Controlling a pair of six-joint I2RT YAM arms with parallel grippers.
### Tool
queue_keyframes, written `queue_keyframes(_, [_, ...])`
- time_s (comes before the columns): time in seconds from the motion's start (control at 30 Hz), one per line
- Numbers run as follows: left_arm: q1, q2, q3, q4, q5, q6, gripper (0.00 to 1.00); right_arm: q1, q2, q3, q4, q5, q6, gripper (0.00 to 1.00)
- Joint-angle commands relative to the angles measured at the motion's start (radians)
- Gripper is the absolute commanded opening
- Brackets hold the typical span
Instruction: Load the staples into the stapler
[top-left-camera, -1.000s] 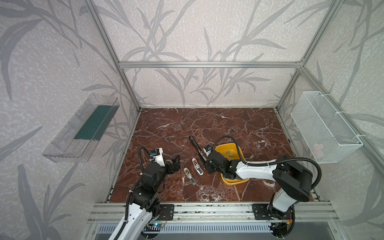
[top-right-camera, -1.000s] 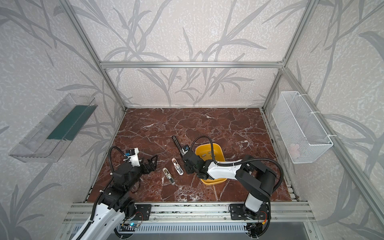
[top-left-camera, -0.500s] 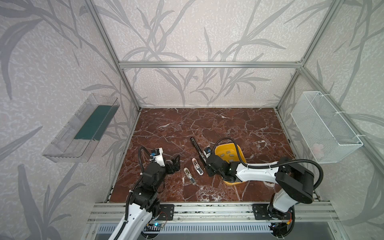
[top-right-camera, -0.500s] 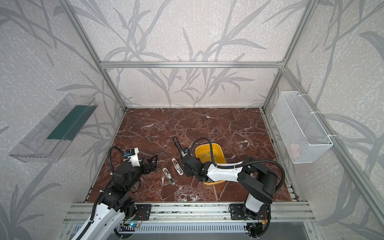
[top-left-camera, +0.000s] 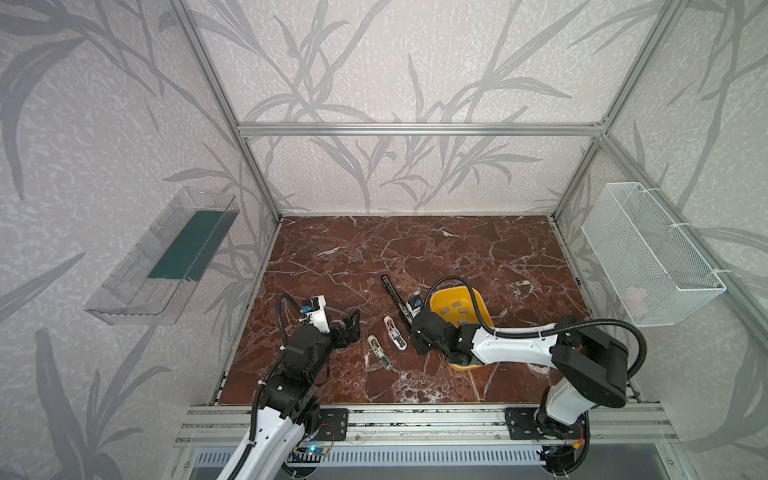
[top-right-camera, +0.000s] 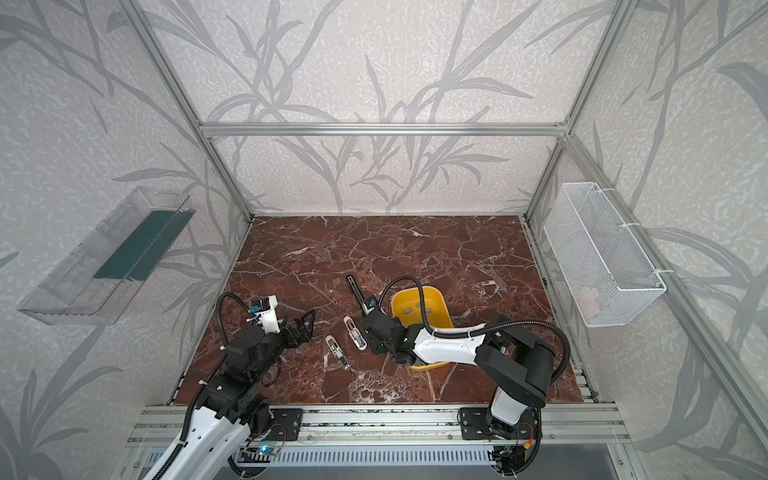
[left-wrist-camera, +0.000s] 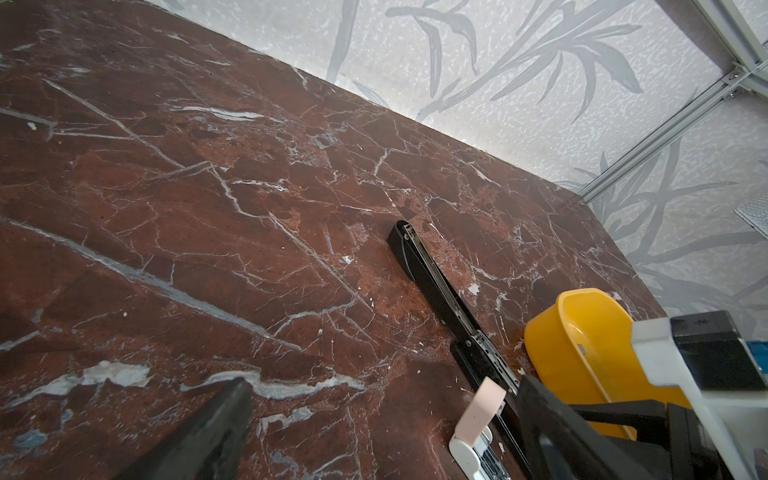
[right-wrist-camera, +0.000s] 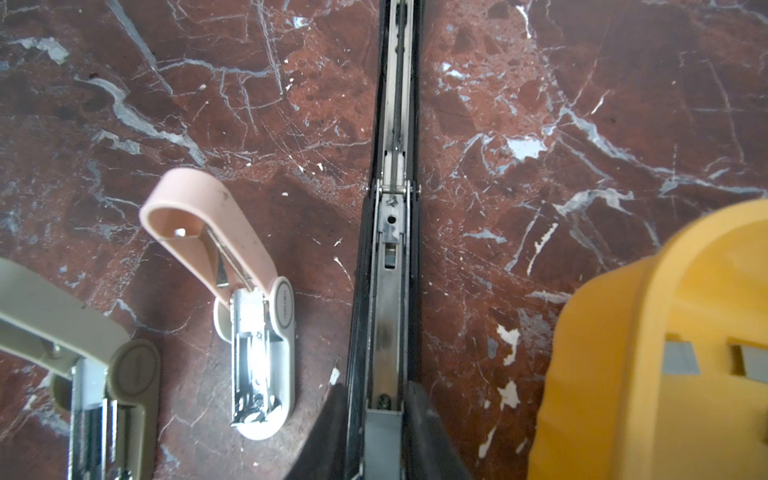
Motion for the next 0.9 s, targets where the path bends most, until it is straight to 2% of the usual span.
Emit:
queue_keyframes(0.0, [-0.006, -0.007, -0.013, 0.024, 0.0, 0.006, 0.99, 0.008, -0.03, 0.005, -0.058, 0.009, 0.0, 0.32])
queue_keyframes(0.13, [-0.006, -0.008, -0.013, 0.024, 0.0, 0.007, 0.99, 0.009, -0.039, 0.005, -0.06, 0.015, -0.004, 0.36])
queue_keyframes(0.5, [-0.007, -0.007, -0.012, 0.024, -0.001, 0.007, 0.99, 0.01, -0.082, 0.015, -0.076, 0.038, -0.026, 0.37])
queue_keyframes(0.7, [-0.009, -0.008, -0.011, 0.024, -0.004, 0.007, 0.99, 0.009, -0.196, -0.001, -0.093, 0.067, -0.051, 0.37])
queue_keyframes(0.87, [-0.009, -0.005, -0.012, 0.023, -0.015, 0.004, 0.99, 0.009, -0.364, -0.078, -0.1, 0.171, -0.048, 0.38])
